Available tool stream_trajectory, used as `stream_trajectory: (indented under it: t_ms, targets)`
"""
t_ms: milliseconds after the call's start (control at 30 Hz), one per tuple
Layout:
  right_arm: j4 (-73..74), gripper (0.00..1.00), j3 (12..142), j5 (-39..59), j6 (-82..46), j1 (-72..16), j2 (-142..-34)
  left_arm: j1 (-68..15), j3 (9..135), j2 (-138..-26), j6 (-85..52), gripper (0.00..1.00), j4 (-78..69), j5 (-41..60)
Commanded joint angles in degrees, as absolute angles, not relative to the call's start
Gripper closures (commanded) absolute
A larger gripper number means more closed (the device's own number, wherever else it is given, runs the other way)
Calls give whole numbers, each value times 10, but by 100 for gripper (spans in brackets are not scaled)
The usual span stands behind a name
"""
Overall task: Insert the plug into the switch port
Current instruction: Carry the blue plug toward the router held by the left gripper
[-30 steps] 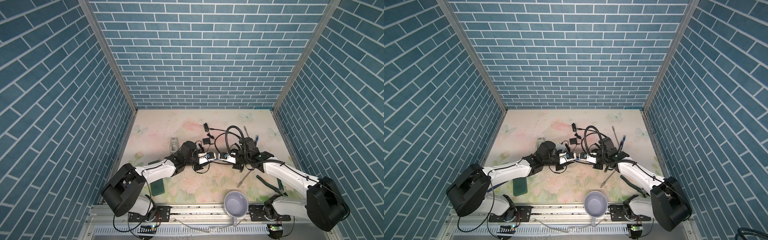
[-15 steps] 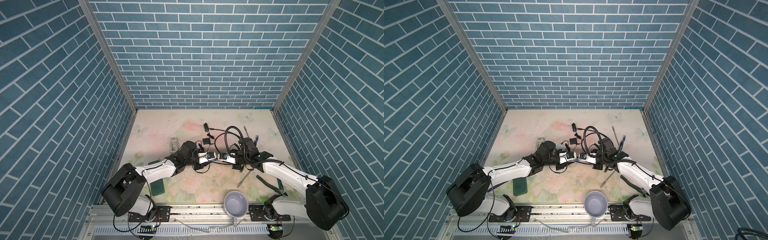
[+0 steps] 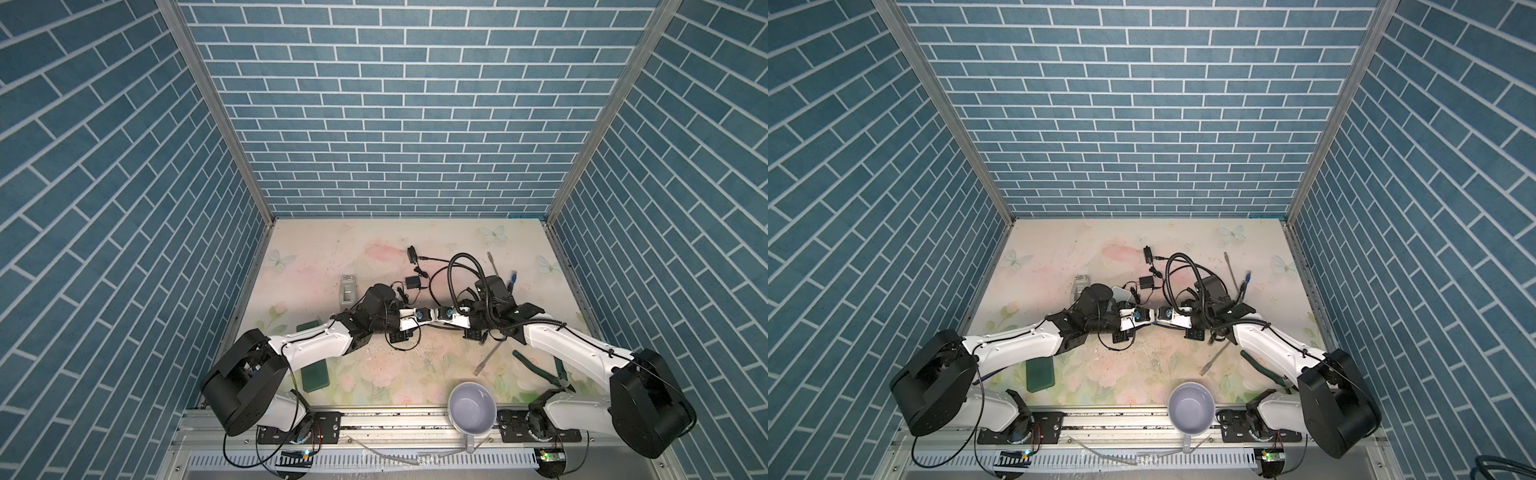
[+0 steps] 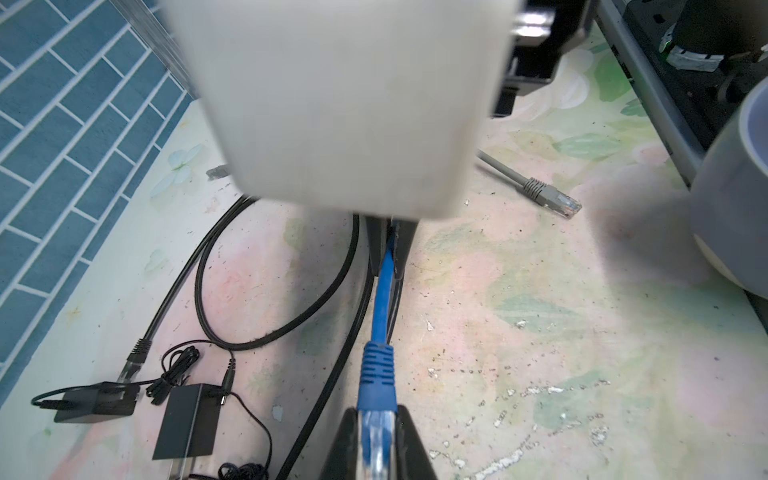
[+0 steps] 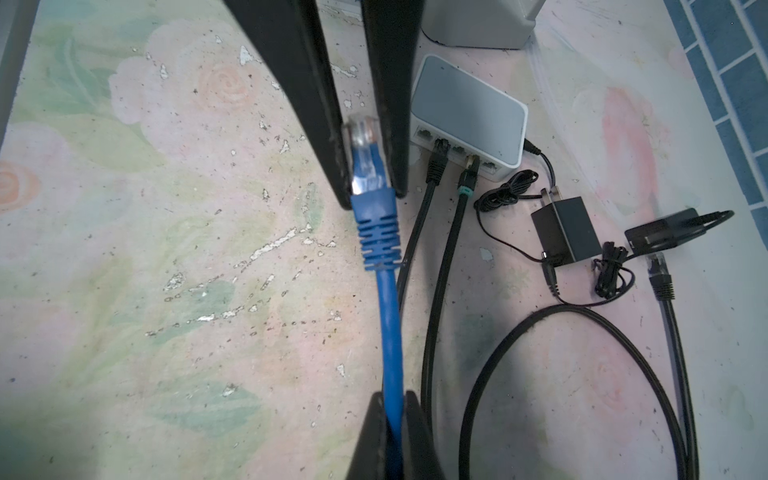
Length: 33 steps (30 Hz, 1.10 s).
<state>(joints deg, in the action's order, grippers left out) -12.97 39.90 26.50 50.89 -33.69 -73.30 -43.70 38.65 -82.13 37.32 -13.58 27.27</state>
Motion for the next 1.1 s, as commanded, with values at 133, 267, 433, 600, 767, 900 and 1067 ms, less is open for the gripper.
stream_trajectory:
  t_ms: [133, 267, 433, 600, 767, 900, 1067]
  targets:
    - [-122, 95, 395, 293, 499, -342, -728, -440, 398, -822, 377, 91, -136, 273]
    - [-81, 85, 378, 340, 497, -342, -717, -440, 398, -823, 375, 92, -142, 272]
    - [-24, 77, 360, 381, 483, -343, -710, -440, 392, -826, 363, 92, -155, 278]
    - [36, 76, 338, 409, 466, -347, -718, -440, 379, -828, 345, 92, -184, 284]
    - [104, 76, 317, 432, 443, -347, -725, -440, 374, -829, 339, 92, -197, 289]
    - [128, 77, 315, 442, 436, -348, -735, -440, 374, -830, 338, 92, -199, 290]
    - [146, 79, 316, 454, 434, -348, -744, -440, 374, -827, 336, 92, -198, 290]
